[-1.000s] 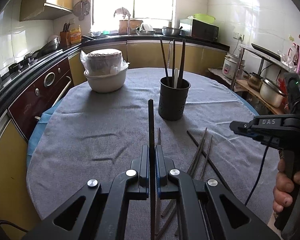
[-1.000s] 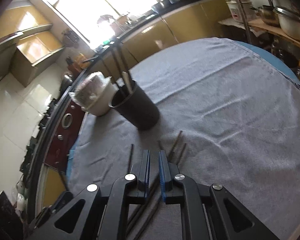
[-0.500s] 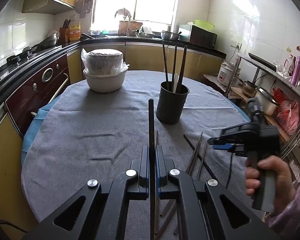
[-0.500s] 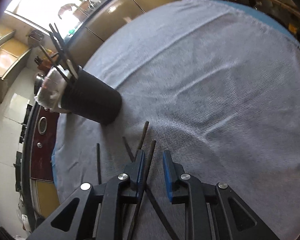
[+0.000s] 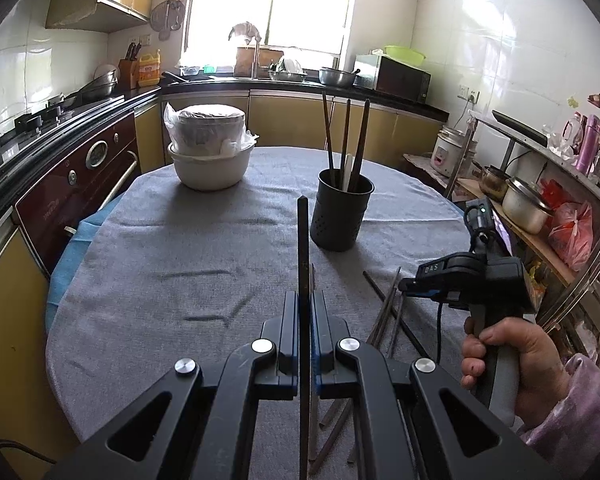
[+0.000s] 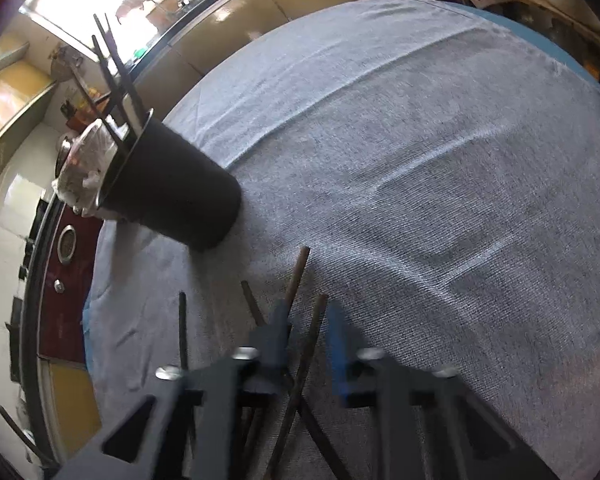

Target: Organize utensils

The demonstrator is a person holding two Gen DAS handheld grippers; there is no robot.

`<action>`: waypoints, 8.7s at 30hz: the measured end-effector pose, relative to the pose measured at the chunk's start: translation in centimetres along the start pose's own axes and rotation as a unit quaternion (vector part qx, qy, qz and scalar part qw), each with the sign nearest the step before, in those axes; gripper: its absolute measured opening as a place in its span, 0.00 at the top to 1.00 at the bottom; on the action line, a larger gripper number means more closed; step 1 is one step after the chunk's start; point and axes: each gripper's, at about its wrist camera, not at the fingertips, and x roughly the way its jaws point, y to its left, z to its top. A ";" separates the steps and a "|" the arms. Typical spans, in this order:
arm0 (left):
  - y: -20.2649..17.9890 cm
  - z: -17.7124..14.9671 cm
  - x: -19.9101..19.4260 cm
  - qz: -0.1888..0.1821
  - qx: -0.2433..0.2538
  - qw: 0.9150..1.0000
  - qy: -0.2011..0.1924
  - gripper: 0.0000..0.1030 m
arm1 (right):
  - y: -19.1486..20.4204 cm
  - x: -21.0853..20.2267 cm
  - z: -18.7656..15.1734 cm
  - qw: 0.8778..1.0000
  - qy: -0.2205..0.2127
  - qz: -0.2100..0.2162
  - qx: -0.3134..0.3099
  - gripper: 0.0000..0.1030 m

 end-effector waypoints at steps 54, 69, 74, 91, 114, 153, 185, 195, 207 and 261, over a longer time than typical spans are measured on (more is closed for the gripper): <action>-0.9 20.1 14.2 -0.092 -0.007 0.995 -0.040 0.94 | 15.0 -14.7 13.6 0.951 -0.253 0.052 -0.171 0.94; 1.8 10.4 7.0 -0.045 0.021 0.998 -0.033 0.45 | 6.1 -12.9 6.3 0.977 -0.171 0.076 -0.103 0.54; 2.5 3.1 5.7 -0.020 0.012 0.999 0.022 0.45 | 1.7 -11.5 2.1 0.986 -0.132 0.066 -0.075 0.54; 0.0 -7.8 2.6 -0.011 -0.020 0.995 0.100 0.40 | -3.0 -8.8 -5.4 0.995 -0.051 0.063 -0.059 0.54; 0.0 -9.8 2.8 -0.006 -0.017 0.993 0.119 0.40 | -3.2 -7.1 -10.4 0.989 -0.010 0.051 -0.139 0.61; 0.3 3.5 17.1 0.002 -0.017 0.980 0.197 0.52 | -3.6 -1.7 1.6 0.983 0.025 0.174 0.043 0.62; -2.2 6.6 14.0 -0.026 -0.007 0.990 0.141 0.95 | -0.8 -3.6 2.2 0.981 -0.071 0.177 0.030 0.93; -4.1 7.2 6.0 -0.008 0.029 0.998 0.054 0.95 | 1.9 -10.0 0.3 0.973 -0.133 0.186 -0.023 0.94; -5.3 7.9 3.5 -0.013 0.049 0.999 0.005 0.95 | 4.8 -15.5 -1.0 0.963 -0.185 0.180 -0.071 0.94; -3.6 23.3 6.8 -0.042 -0.002 0.994 -0.100 0.95 | 11.2 -18.0 11.7 0.945 -0.302 0.084 -0.094 0.94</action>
